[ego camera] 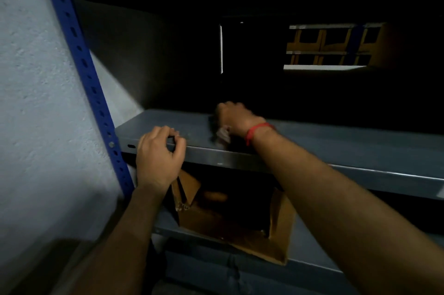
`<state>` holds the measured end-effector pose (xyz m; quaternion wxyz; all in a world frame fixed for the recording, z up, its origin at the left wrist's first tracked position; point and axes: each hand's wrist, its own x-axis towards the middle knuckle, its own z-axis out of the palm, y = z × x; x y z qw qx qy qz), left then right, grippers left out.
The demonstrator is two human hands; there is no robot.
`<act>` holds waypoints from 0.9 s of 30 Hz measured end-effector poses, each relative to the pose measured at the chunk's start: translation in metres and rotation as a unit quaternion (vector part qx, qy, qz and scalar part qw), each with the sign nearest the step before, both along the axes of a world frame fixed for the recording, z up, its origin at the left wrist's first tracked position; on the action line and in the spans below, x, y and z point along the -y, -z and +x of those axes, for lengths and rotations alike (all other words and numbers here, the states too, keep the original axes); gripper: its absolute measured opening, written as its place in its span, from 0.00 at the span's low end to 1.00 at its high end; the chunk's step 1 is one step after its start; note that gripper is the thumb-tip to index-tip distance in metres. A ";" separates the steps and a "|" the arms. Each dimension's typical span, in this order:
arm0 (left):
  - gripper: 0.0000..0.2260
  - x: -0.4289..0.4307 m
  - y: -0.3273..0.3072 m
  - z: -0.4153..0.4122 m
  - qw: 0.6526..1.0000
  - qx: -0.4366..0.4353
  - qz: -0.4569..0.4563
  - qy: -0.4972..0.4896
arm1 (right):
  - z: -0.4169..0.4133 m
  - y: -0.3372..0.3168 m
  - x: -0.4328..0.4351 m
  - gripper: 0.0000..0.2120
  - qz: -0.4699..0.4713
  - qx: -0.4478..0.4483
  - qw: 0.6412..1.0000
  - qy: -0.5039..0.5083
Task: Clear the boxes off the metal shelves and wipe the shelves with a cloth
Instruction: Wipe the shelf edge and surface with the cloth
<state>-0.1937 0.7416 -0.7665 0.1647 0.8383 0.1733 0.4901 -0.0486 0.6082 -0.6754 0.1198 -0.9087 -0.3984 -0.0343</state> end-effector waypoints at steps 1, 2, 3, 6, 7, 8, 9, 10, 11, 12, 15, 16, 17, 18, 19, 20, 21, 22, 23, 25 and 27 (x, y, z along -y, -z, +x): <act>0.09 0.001 -0.002 -0.001 1.000 -0.008 -0.002 0.001 | 0.019 -0.003 0.020 0.16 -0.001 -0.005 0.999 0.035; 0.09 0.002 -0.003 -0.001 1.000 -0.014 -0.003 0.001 | 0.036 -0.005 0.046 0.15 -0.012 -0.009 0.998 0.069; 0.09 0.003 -0.005 -0.001 1.000 -0.018 -0.003 0.000 | 0.051 -0.006 0.073 0.15 -0.029 -0.015 0.995 0.096; 0.09 0.012 -0.011 0.001 0.999 -0.041 -0.007 -0.022 | 0.061 -0.007 0.138 0.14 -0.047 -0.020 0.985 0.166; 0.11 0.015 -0.013 0.003 0.998 -0.055 -0.006 -0.042 | 0.054 -0.004 0.145 0.16 -0.039 -0.010 0.982 0.182; 0.14 0.019 -0.018 0.006 0.996 -0.065 0.000 -0.062 | 0.043 0.000 0.145 0.18 -0.032 0.005 0.981 0.192; 0.15 0.025 -0.023 0.012 0.995 -0.073 0.012 -0.073 | 0.030 0.004 0.141 0.20 -0.028 0.018 0.981 0.189; 0.16 0.033 -0.028 0.019 0.995 -0.074 0.028 -0.066 | 0.015 0.009 0.131 0.21 -0.028 0.029 0.985 0.167; 0.15 0.043 -0.031 0.027 0.996 -0.067 0.048 -0.039 | 0.000 0.013 0.118 0.20 -0.024 0.043 0.991 0.126; 0.14 0.056 -0.034 0.036 0.997 -0.049 0.065 0.001 | -0.012 0.017 0.102 0.20 -0.013 0.056 0.995 0.076; 0.14 0.091 -0.041 0.053 0.995 -0.004 0.011 0.098 | -0.023 0.012 0.058 0.20 0.011 0.063 0.997 -0.050; 0.15 0.096 -0.040 0.055 0.996 0.000 -0.015 0.091 | -0.014 0.007 0.047 0.20 0.001 0.057 0.996 -0.074; 0.16 0.097 -0.039 0.057 0.997 0.004 -0.024 0.071 | -0.002 0.002 0.041 0.19 -0.006 0.037 0.996 -0.076; 0.15 0.095 -0.035 0.057 0.998 0.003 -0.019 0.054 | 0.011 -0.001 0.040 0.19 -0.004 0.009 0.998 -0.059; 0.14 0.091 -0.034 0.058 0.999 -0.002 -0.009 0.043 | 0.026 -0.004 0.044 0.18 0.003 -0.016 0.999 -0.031; 0.12 0.089 -0.033 0.058 0.999 -0.011 -0.004 0.037 | 0.040 -0.007 0.055 0.18 0.007 -0.032 0.999 0.001; 0.12 0.087 -0.034 0.060 0.999 -0.019 0.005 0.033 | 0.050 -0.010 0.071 0.17 0.006 -0.040 0.998 0.039; 0.12 0.086 -0.035 0.060 0.999 -0.027 0.015 0.031 | 0.058 -0.011 0.090 0.18 -0.004 -0.042 0.996 0.076; 0.13 0.086 -0.034 0.061 0.999 -0.035 0.024 0.027 | 0.065 -0.012 0.111 0.18 -0.023 -0.044 0.993 0.108; 0.16 0.087 -0.034 0.062 0.998 -0.045 0.037 0.017 | 0.072 -0.011 0.149 0.16 -0.060 -0.042 0.985 0.155; 0.18 0.089 -0.033 0.062 0.998 -0.049 0.035 0.010 | 0.060 -0.005 0.162 0.17 -0.044 -0.027 0.980 0.190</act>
